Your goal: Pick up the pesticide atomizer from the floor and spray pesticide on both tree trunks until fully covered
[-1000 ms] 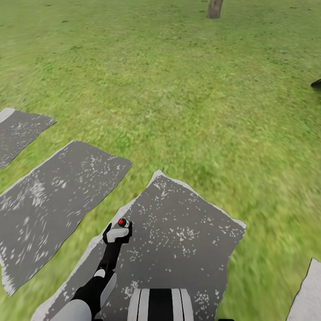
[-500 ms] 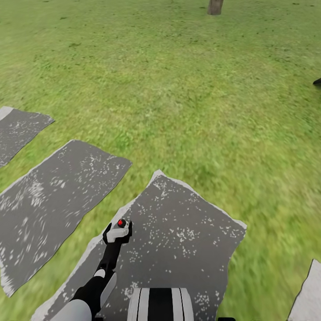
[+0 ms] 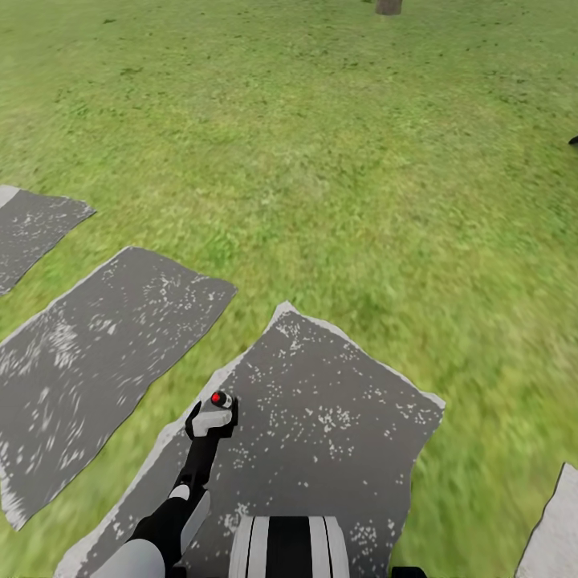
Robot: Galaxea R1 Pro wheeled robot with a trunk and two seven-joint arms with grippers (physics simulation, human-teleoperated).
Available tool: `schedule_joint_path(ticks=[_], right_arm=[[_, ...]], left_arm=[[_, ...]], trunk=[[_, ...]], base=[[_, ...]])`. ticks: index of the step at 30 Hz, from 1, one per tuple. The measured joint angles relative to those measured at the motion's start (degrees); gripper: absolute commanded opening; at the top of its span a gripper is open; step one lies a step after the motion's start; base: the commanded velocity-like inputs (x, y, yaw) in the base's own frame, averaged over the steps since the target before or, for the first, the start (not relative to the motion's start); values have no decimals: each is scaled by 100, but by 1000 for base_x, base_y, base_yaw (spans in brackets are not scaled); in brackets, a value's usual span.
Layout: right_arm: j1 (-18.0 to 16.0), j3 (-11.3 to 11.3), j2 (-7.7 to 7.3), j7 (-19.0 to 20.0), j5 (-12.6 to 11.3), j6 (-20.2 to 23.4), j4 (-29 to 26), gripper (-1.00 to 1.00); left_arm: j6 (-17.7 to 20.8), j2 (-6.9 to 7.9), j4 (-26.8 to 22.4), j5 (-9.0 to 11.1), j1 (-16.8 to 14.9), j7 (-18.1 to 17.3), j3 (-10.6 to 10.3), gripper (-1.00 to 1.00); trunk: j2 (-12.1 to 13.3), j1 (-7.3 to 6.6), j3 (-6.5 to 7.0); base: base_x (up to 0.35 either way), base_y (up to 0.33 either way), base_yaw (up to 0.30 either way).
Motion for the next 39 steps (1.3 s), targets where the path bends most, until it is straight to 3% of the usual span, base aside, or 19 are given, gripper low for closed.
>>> schedule_joint_path(ticks=[4,13,32,39], right_arm=[[0,0,0,0,0,0,1,100],[0,0,0,0,0,0,2,100],[0,0,0,-18,0,-2,0,100],[0,0,-1,-18,0,-4,0,100]], left_arm=[[0,0,0,0,0,0,-1,100],[0,0,-1,0,0,0,-2,100],[-154,0,-100,0,0,0,-12,100],[-184,0,-85,-8,0,0,-19,100]], trunk=[[0,0,0],[-8,16,-132],[-8,15,-133],[-13,26,-222]], base=[[0,0,0],[0,0,0],[0,0,0],[0,0,0]])
